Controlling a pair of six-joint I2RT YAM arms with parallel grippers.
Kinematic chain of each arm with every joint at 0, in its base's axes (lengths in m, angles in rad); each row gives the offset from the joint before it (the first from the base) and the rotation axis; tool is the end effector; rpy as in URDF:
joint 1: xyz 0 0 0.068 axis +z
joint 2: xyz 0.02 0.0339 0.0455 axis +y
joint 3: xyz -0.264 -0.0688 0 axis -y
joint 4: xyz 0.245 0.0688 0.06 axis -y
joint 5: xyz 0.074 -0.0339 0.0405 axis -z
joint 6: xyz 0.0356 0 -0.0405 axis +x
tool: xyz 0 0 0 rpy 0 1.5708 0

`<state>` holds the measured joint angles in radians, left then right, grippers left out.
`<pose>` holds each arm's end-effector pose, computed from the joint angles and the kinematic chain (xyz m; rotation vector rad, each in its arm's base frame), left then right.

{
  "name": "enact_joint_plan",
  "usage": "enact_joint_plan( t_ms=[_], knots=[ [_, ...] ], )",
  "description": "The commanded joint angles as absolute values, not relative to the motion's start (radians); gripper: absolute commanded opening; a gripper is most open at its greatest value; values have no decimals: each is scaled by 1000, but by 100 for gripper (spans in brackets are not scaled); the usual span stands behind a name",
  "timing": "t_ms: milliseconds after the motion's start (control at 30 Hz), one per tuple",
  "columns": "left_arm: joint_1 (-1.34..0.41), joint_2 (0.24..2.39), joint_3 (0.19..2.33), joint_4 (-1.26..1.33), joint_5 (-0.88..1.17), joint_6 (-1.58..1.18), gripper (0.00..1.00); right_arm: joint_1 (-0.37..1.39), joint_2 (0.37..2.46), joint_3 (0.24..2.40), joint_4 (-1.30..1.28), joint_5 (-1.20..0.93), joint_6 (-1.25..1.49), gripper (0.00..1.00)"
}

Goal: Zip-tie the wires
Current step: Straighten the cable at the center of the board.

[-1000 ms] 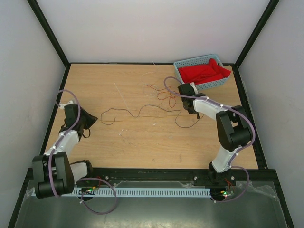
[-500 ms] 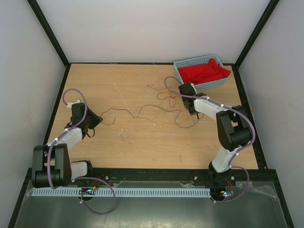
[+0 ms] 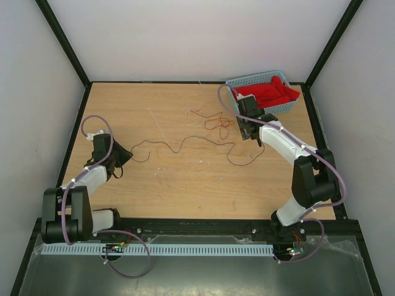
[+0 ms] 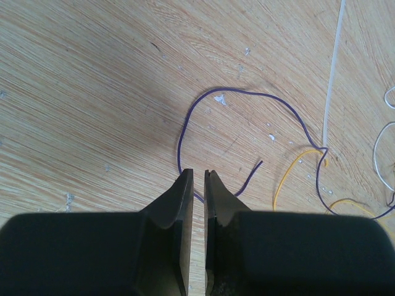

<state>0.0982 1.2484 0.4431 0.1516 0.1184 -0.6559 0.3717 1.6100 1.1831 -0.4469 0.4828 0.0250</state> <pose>0.2355 0.0190 0.1623 -0.7685 2.1197 -0.4347 0.3283 0.1102 0.2496 -0.1976 2.3433 -0.3977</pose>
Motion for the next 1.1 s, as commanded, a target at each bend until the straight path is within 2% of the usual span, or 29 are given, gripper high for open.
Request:
enact_joint_plan(
  t_ms=[0,200,367,533,767,833,900,933,1067],
  knots=[
    [97,1239,448,167,119,-643,14,363,1611,1201,-509,444,25,70],
    [56,1216,489,168,192,-586,28,363,1610,1220,-489,319,45,72],
    [-27,1202,531,167,195,-551,46,363,1615,1214,-389,242,30,73],
    [-43,1144,546,159,238,-528,64,363,1712,1265,-318,154,-8,73],
    [-43,981,578,80,281,-457,73,363,1883,1383,-272,149,-69,72],
    [-41,955,588,46,279,-442,73,363,1926,1415,-272,140,-84,65],
    [-40,935,597,19,275,-435,74,363,1944,1429,-281,131,-89,47],
    [-40,929,600,8,273,-432,74,363,1935,1428,-284,126,-87,35],
    [-39,928,613,0,275,-428,74,363,1843,1392,-287,112,-87,5]
  ],
)
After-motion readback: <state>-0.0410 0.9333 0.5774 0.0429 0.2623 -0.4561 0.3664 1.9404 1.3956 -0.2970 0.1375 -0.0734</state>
